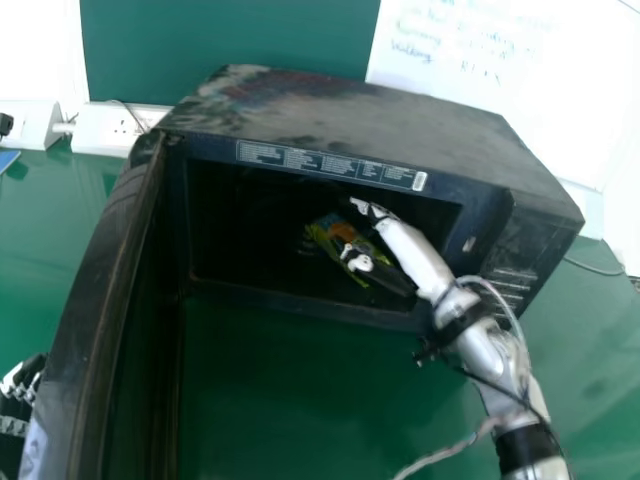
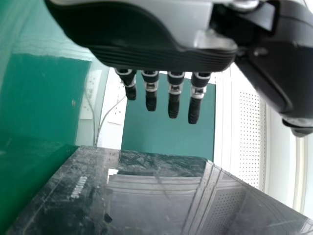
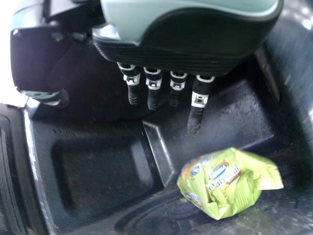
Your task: Put biscuit inside oven
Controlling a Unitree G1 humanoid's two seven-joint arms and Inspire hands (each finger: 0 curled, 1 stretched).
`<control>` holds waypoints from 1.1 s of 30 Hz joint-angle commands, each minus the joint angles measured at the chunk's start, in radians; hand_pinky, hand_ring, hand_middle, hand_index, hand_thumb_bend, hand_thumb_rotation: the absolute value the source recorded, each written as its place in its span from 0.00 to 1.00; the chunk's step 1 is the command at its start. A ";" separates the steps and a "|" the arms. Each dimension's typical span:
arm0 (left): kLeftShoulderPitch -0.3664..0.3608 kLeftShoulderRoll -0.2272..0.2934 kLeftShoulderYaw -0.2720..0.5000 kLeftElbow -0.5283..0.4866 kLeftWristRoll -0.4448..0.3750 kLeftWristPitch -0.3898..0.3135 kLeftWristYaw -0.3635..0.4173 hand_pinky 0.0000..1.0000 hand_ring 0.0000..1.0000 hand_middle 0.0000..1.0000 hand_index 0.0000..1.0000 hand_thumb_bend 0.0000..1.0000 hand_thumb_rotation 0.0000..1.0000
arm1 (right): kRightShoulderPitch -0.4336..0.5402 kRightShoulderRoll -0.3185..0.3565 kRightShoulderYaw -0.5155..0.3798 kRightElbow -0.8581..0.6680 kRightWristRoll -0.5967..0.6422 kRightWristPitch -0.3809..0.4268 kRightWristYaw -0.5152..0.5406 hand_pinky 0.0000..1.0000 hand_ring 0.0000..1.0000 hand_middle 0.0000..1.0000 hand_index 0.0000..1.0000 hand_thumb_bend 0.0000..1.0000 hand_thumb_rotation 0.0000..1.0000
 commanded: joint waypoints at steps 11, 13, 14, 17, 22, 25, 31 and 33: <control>0.005 0.009 0.013 0.013 -0.005 0.007 -0.003 0.91 0.90 0.94 0.95 1.00 1.00 | -0.058 0.006 0.023 0.166 -0.152 -0.025 -0.207 0.74 0.94 0.99 1.00 0.69 0.81; 0.003 0.008 0.014 0.013 0.001 0.009 0.003 0.98 0.98 0.99 0.99 1.00 1.00 | -0.116 0.018 0.052 0.256 -0.205 -0.058 -0.288 0.73 0.94 0.98 1.00 0.69 0.80; 0.005 0.008 0.014 0.011 0.000 0.012 0.003 0.99 0.99 0.99 0.99 1.00 1.00 | -0.122 0.012 0.054 0.255 -0.208 -0.076 -0.297 0.73 0.94 0.98 1.00 0.69 0.80; 0.010 0.012 0.013 0.006 -0.002 0.018 0.000 1.00 1.00 1.00 1.00 1.00 1.00 | -0.119 -0.002 0.043 0.232 -0.182 -0.118 -0.285 0.74 0.94 0.99 1.00 0.69 0.80; 0.013 0.011 0.006 -0.009 -0.002 0.031 0.007 1.00 0.97 0.99 1.00 1.00 1.00 | -0.045 -0.030 0.005 0.099 -0.109 -0.132 -0.217 0.73 0.94 0.99 1.00 0.67 0.82; 0.006 0.012 0.008 -0.004 -0.005 0.024 0.000 1.00 0.95 0.99 1.00 1.00 1.00 | 0.004 -0.044 -0.015 0.024 -0.083 -0.138 -0.195 0.72 0.95 0.99 1.00 0.65 0.82; 0.002 0.013 0.013 0.002 -0.005 0.034 0.007 1.00 0.96 0.99 1.00 1.00 1.00 | 0.104 -0.072 -0.060 -0.092 -0.035 -0.150 -0.149 0.74 0.94 0.98 1.00 0.68 0.79; 0.006 0.013 0.014 -0.009 0.004 0.043 0.016 1.00 0.97 0.99 1.00 1.00 1.00 | 0.130 -0.075 -0.072 -0.120 -0.023 -0.146 -0.135 0.75 0.94 0.99 1.00 0.69 0.80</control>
